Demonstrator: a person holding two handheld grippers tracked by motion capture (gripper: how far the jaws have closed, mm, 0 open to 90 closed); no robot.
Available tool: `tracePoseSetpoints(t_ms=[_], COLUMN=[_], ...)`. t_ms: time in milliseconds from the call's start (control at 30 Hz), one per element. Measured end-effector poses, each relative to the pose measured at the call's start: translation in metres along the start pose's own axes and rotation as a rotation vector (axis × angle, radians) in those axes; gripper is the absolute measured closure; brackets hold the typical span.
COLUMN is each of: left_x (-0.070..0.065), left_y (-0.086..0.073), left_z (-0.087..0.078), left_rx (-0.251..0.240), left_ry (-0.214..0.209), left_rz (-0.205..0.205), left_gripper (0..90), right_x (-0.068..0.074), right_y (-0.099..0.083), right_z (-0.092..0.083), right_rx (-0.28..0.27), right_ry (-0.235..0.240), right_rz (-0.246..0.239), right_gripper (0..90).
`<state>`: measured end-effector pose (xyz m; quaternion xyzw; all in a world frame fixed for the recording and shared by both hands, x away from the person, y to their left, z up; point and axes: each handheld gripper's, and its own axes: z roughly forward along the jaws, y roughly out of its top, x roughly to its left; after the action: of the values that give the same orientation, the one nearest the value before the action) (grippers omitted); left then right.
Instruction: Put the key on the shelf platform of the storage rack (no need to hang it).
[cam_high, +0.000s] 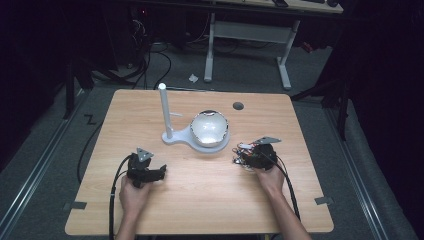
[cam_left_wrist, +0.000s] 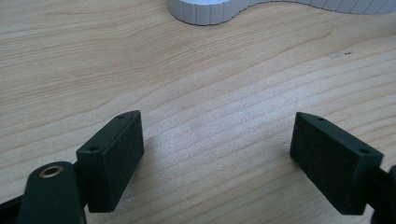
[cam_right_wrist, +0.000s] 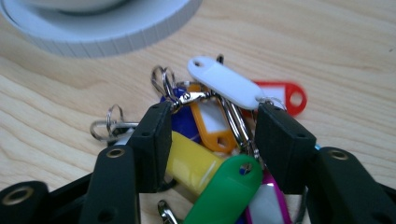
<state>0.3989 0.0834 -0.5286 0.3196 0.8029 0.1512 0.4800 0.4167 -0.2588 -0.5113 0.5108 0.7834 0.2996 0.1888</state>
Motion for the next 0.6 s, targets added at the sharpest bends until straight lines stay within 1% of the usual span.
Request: tracePoseSetpoints(t_ms=[33,67,133,200,233,300,333,400,467,533,600], left_x=[-0.0001,-0.0002,0.0001,-0.0001,0.0000,-0.0005,-0.0005,-0.0005,-0.0005,-0.0005,-0.0006], left_y=[0.0000,-0.0001,0.0000,0.0000,0.0000,-0.0002,-0.0002,-0.0002,-0.0002,-0.0001,-0.0002], left_z=[0.0000,0.0000,0.0000,0.0000,0.0000,0.0000,0.0000,0.0000,0.0000,0.0000,0.0000], left_rx=[0.000,0.000,0.000,0.000,0.000,-0.001,-0.001,-0.001,-0.001,-0.001,-0.001], left_ry=[0.001,0.001,0.000,0.001,0.000,0.004,0.005,0.005,0.004,0.004,0.005], left_rz=[-0.001,-0.002,0.001,-0.001,-0.001,-0.008,-0.009,-0.009,-0.008,-0.008,-0.010], left_gripper=[17.9,17.9,17.9,17.8,17.9,17.9,17.9,17.9,17.9,17.9,17.9], right_x=[-0.0014,-0.0023,-0.0029,-0.0039,-0.0049,-0.0076,-0.0079,-0.0056,-0.0032,-0.0021,-0.0025], right_y=[-0.0002,0.0000,0.0003,0.0004,0.0001,-0.0004,-0.0001,0.0004,0.0014,0.0020,0.0016], right_z=[0.0006,0.0010,0.0013,0.0013,0.0025,0.0029,0.0030,0.0026,0.0011,-0.0010,-0.0020], right_rx=[-0.001,-0.001,-0.004,-0.009,0.004,0.000,0.000,0.000,-0.007,-0.012,-0.013], right_ry=[0.013,0.017,0.026,0.026,0.015,0.038,0.040,0.026,0.013,0.004,0.004], right_rz=[0.019,0.028,0.026,0.026,0.016,0.024,0.023,0.000,-0.029,-0.039,-0.042], right_gripper=[47.8,49.6,54.7,63.7,65.1,68.5,70.7,73.0,77.8,81.0,81.4])
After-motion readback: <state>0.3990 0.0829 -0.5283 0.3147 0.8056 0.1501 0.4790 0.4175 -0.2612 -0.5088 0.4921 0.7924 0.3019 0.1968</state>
